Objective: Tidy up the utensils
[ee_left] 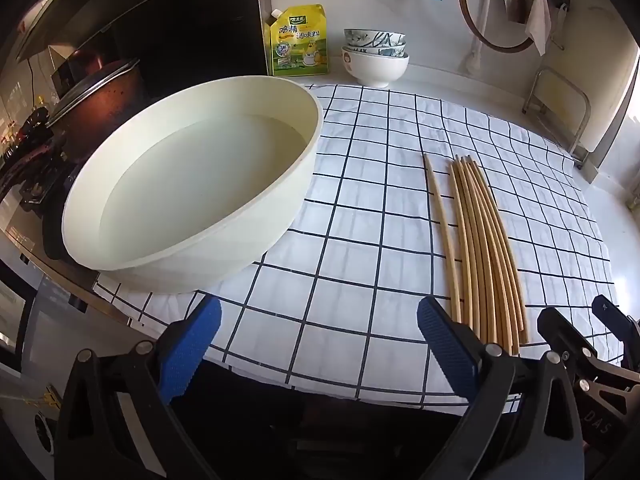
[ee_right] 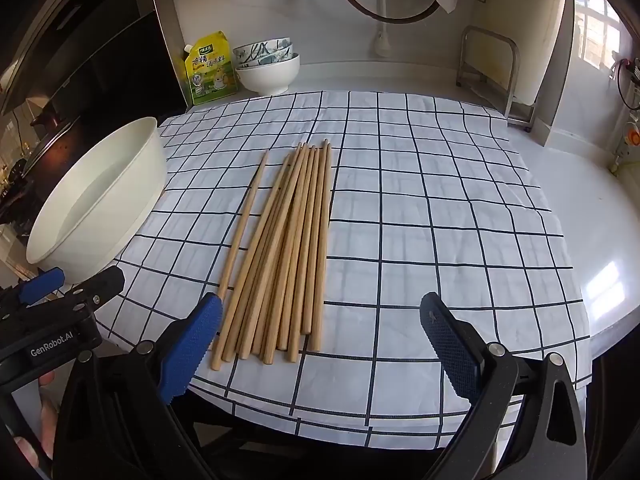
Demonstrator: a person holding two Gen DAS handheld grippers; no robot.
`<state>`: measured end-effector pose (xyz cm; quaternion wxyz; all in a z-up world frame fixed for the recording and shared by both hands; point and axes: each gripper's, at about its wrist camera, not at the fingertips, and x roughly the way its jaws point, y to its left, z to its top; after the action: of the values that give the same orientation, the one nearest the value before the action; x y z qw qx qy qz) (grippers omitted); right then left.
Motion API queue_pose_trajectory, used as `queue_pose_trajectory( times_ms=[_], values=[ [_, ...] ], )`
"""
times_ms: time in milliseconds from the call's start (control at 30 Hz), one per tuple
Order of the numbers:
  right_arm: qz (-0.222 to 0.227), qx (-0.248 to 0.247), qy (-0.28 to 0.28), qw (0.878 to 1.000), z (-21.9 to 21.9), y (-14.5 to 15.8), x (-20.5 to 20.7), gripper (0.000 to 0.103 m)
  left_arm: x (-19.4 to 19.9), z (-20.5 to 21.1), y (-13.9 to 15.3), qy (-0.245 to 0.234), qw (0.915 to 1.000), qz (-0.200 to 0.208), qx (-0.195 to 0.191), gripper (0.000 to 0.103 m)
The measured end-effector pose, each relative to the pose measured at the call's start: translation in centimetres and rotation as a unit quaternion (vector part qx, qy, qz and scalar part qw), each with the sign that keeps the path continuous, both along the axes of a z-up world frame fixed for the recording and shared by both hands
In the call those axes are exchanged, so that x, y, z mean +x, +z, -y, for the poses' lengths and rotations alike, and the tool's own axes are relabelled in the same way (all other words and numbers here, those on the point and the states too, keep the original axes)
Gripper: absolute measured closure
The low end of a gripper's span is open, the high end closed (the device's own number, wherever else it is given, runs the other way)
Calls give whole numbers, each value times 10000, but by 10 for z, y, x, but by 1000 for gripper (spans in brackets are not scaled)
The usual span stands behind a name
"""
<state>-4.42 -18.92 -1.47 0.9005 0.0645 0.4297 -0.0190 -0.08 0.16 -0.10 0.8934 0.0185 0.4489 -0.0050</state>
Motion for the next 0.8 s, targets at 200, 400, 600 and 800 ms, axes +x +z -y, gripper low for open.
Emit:
queue_pose_trajectory(
  times_ms=[200,400,600,800],
  values=[
    [7,-21,0,10000,-2,-1,0,8,0,0,0,-24,10000,-15,-2,6],
    [6,-28,-5,10000,-1,-2,0,8,0,-1,0,-2,10000,-32,-45,6],
    [2,-16,10,10000,1,0,0,8,-1,-1,1,-6,10000,-34,-44,6],
    [8,-34,25,10000,-1,-2,1,8,1,-1,-1,1,10000,-36,-38,6]
  ],
)
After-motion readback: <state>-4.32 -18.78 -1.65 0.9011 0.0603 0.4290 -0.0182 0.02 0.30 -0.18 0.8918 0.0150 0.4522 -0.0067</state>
